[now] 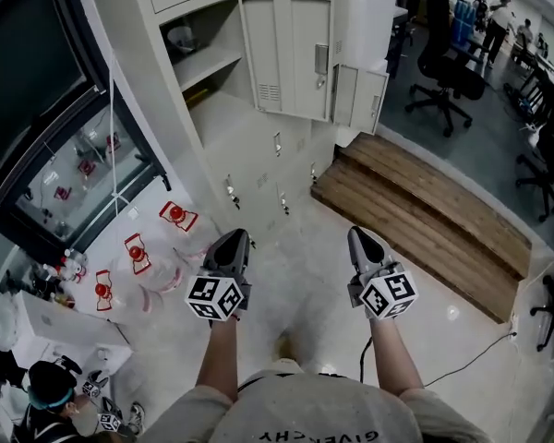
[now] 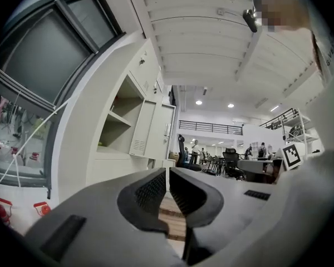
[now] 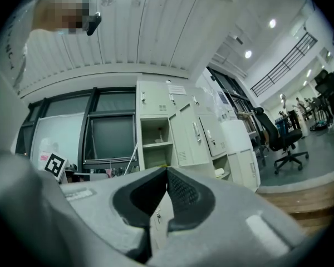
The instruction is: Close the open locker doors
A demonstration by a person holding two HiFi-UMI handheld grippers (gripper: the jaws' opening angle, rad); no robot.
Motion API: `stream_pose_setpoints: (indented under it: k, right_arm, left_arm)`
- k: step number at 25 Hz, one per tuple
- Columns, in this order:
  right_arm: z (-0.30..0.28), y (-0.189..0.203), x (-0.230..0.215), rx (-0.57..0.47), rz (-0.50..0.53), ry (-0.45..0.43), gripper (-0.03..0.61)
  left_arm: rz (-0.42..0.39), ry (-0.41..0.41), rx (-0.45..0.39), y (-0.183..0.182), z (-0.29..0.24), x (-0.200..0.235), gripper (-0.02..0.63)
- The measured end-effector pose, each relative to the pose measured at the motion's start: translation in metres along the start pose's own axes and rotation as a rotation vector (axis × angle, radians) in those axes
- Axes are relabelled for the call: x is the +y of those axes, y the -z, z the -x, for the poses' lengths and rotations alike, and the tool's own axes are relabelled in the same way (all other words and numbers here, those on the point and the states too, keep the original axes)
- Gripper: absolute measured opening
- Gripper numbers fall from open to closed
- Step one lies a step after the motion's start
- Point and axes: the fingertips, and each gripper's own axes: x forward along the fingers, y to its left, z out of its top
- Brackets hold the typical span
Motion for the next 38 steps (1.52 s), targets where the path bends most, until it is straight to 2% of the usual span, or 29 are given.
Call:
stream_pose_setpoints:
  k: [9, 17, 25, 31, 38]
  right_arm:
    - [-0.063, 0.015, -0.032, 0.008, -0.018, 0.068, 0.003]
    - [-0.103, 0.025, -0.045, 0.014, -0.009, 0.086, 0.003]
    - [-0.145, 0.016, -0.065, 0.015, 0.001, 0.042, 0.003]
    - [-0.196, 0.01, -0.098, -0.009, 0.0, -0.009, 0.003]
    - [-0.254, 0.005, -0.14, 0.009, 0.028, -0.095, 0.014]
  left_arm:
    - [0.015, 0.07, 0.028, 0.003, -0.075, 0.046, 0.017]
    - [0.011, 0.103, 0.041, 0.008, -0.101, 0.072, 0.017]
    - [0.027, 0.079, 0.042, 0.009, -0.127, 0.087, 0.017]
    - [0.005, 0.054, 0.018, -0.001, -0.169, 0.095, 0.017]
    - [0.007, -0.008, 0.004, -0.001, -0.222, 0.105, 0.017]
